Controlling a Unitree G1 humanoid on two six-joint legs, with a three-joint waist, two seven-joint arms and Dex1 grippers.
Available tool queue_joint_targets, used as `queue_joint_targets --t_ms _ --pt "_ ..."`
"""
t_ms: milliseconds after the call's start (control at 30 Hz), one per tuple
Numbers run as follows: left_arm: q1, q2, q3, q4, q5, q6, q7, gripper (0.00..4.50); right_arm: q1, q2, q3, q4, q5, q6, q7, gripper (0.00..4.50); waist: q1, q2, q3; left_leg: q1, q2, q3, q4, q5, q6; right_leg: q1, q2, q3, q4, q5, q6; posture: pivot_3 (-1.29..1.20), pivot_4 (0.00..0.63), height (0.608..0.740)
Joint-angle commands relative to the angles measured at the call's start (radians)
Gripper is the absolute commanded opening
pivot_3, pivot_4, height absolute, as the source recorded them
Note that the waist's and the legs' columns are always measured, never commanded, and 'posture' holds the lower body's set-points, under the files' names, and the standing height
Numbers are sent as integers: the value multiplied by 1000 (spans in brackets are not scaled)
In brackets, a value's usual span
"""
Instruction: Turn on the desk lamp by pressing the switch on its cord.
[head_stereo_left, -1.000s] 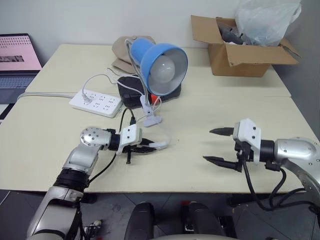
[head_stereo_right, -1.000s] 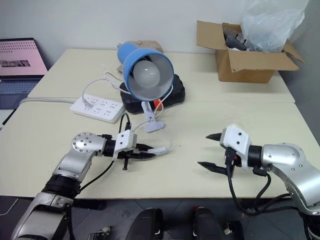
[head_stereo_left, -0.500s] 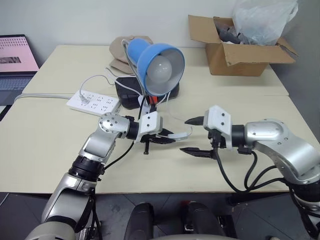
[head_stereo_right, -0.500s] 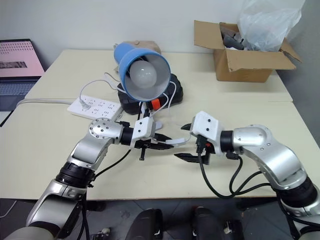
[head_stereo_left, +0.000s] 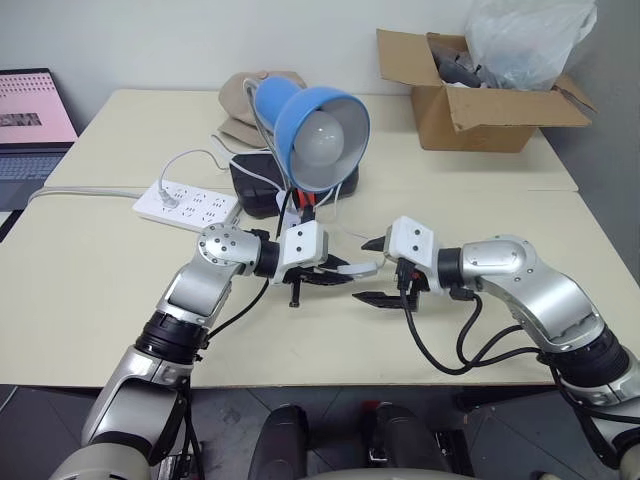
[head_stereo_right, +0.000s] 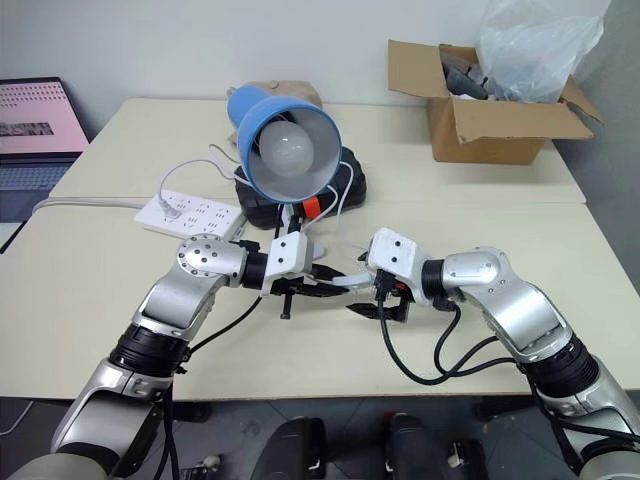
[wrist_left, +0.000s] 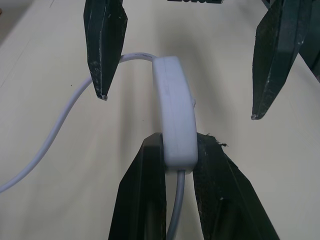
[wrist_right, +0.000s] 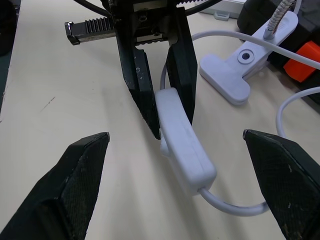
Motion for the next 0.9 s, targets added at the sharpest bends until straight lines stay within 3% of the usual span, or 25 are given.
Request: queue_joint_targets --t_ms 33,100,200,633,900 --pt "-1 10 2 -42 -5 -3 6 401 -27 3 -12 -2 -20 -28 17 4500 0 0 0 0 0 0 0 0 0 0 0 0 0 0 0 0 150 740" --pt "0 11 2 -43 -4 -5 5 401 -28 3 -10 5 -28 -36 24 4500 0 0 0 0 0 0 0 0 0 0 0 0 0 0 0 0 150 740" --pt "0 12 1 -44 -3 -8 6 401 -28 1 -6 14 -44 -49 36 4000 0 0 0 0 0 0 0 0 0 0 0 0 0 0 0 0 150 740" --pt "-2 7 2 -58 -9 1 19 401 -29 -6 16 41 -118 -121 80 925 0 0 0 0 0 0 0 0 0 0 0 0 0 0 0 0 150 740" --pt "-5 3 7 -60 -9 0 18 401 -37 5 13 62 -146 -163 115 665 0 0 0 0 0 0 0 0 0 0 0 0 0 0 0 0 150 740"
